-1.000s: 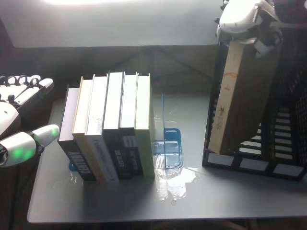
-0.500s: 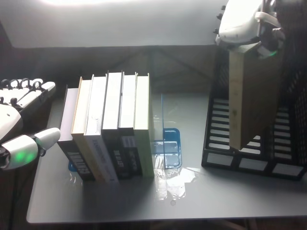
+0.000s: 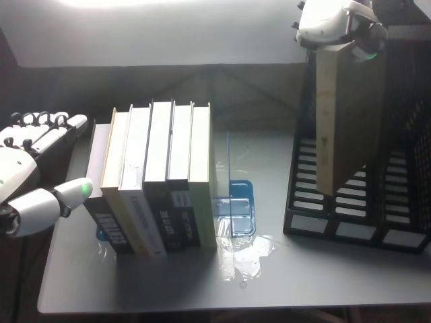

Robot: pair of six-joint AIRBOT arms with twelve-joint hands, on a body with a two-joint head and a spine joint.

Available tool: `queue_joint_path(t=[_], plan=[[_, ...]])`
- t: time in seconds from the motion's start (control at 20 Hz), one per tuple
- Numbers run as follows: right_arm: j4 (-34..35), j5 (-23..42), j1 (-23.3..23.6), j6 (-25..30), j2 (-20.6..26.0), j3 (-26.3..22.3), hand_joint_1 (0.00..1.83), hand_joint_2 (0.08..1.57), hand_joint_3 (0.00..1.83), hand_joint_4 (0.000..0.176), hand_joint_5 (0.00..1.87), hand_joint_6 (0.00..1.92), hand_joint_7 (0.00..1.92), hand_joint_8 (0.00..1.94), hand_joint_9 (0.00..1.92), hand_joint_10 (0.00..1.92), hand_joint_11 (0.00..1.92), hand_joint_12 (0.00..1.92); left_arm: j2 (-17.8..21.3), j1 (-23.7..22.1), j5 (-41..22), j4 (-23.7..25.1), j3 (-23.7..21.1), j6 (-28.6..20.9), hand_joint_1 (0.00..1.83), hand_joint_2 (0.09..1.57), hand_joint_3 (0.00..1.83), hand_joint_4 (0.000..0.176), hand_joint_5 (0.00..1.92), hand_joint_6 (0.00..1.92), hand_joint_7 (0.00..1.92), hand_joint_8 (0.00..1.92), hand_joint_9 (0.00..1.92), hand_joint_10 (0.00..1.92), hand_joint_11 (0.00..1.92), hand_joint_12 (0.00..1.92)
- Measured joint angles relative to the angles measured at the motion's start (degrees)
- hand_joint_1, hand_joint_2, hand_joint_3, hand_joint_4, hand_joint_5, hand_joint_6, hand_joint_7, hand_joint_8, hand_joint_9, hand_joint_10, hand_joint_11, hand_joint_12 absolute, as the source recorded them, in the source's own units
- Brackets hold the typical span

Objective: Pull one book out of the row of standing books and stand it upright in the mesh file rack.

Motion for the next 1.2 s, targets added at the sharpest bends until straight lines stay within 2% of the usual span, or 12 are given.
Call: queue_joint_path(t=[0.2,0.3,0.45,0.5,0.55,0.6,0.7,0.85,0.95,1.05,1.15,1.2], plan=[[0.0,-0.04,0.0,0.04,-0.96,2.69,1.33,1.27,0.0,0.0,0.64,1.24,0.8,1.42,0.58,1.75,0.43,1.92,-0.13,-0.26,-0.17,0.15,0.31,-0.13,0.0,1.38,0.0,0.056,0.0,0.0,0.0,0.0,0.0,0.0,0.0,0.0],[0.0,-0.15,0.0,0.07,-1.29,3.69,1.17,1.32,0.01,0.0,0.6,1.32,0.7,1.75,0.73,1.91,0.71,1.92,-0.26,-0.42,-0.07,0.31,0.31,-0.26,0.0,1.37,0.0,0.064,0.0,0.0,0.0,0.0,0.0,0.0,0.0,0.0],[0.0,-0.39,-0.2,0.13,-1.9,5.16,1.14,1.35,0.0,0.0,0.55,1.39,0.65,1.81,0.54,1.83,0.48,1.92,-0.66,-0.81,-0.26,0.9,0.72,-0.7,0.0,1.35,0.0,0.063,0.0,0.0,0.0,0.0,0.0,0.0,0.0,0.0],[0.0,-0.94,-0.55,0.15,-2.03,5.42,1.19,1.29,0.0,0.0,0.59,1.36,0.78,1.56,0.61,1.72,0.52,1.92,-0.7,-0.81,-0.17,0.94,0.72,-0.7,0.0,1.35,0.0,0.075,0.0,0.0,0.0,0.0,0.0,0.0,0.0,0.0],[0.0,-0.87,-0.83,0.22,-2.03,5.49,1.19,1.25,0.0,0.0,0.37,0.73,0.41,0.56,0.21,0.99,0.02,1.56,-0.72,-0.81,-0.17,1.01,0.72,-0.81,0.0,1.35,0.0,0.073,0.01,0.0,0.0,0.0,0.0,0.0,0.0,0.0],[-0.02,-0.48,-0.9,0.22,-2.05,5.49,1.08,1.29,0.0,0.0,0.23,0.62,0.3,0.3,0.05,0.8,0.0,1.26,-0.72,-0.81,-0.15,0.94,0.72,-0.83,0.0,1.36,0.0,0.068,0.01,0.01,0.0,0.0,0.0,0.0,0.0,0.0],[0.0,-0.63,-0.87,0.17,-1.99,5.49,1.08,1.27,0.0,0.0,0.23,0.53,0.31,0.18,0.04,0.75,0.0,1.15,-0.72,-0.81,-0.2,0.94,0.72,-0.85,0.0,1.36,0.0,0.07,0.0,0.0,0.0,0.0,0.0,0.0,0.0,0.0],[0.0,-1.01,-0.9,0.17,-1.99,5.49,1.13,1.18,0.0,0.0,0.31,0.36,0.38,0.04,0.12,0.77,0.0,1.41,-0.72,-0.81,-0.2,0.92,0.72,-0.85,0.0,1.36,0.0,0.068,0.01,0.0,0.0,0.0,0.0,0.0,0.0,0.0],[0.0,-0.9,-1.07,0.17,-1.95,5.49,1.14,1.15,0.0,0.0,0.18,0.32,0.23,0.0,0.02,0.71,0.0,1.34,-0.72,-0.81,-0.2,0.9,0.72,-0.9,0.0,1.36,0.0,0.082,0.0,0.0,0.0,0.0,0.0,0.0,0.0,0.0],[0.0,-0.81,-1.18,0.17,-1.57,5.22,1.08,1.16,0.0,0.0,0.04,0.2,0.07,0.0,0.0,0.27,0.0,0.88,-0.72,-0.81,-0.22,1.01,0.72,-0.94,0.0,1.36,0.0,0.065,0.01,0.0,0.0,0.0,0.0,0.0,0.0,0.0],[0.0,-0.9,-1.18,0.15,-1.11,4.83,1.07,1.15,0.0,0.0,0.03,0.16,0.05,0.0,0.0,0.21,0.0,0.77,-0.72,-0.81,-0.2,1.01,0.72,-1.05,0.0,1.35,0.0,0.072,0.0,0.0,0.0,0.0,0.0,0.0,0.0,0.0],[0.0,-0.85,-1.16,0.15,-0.5,3.93,1.09,1.12,0.0,0.0,0.0,0.01,0.0,0.0,0.0,0.01,0.0,0.03,-0.72,-0.81,-0.22,0.96,0.72,-1.07,0.0,1.36,0.0,0.07,0.0,0.0,0.0,0.0,0.0,0.0,0.0,0.0]])
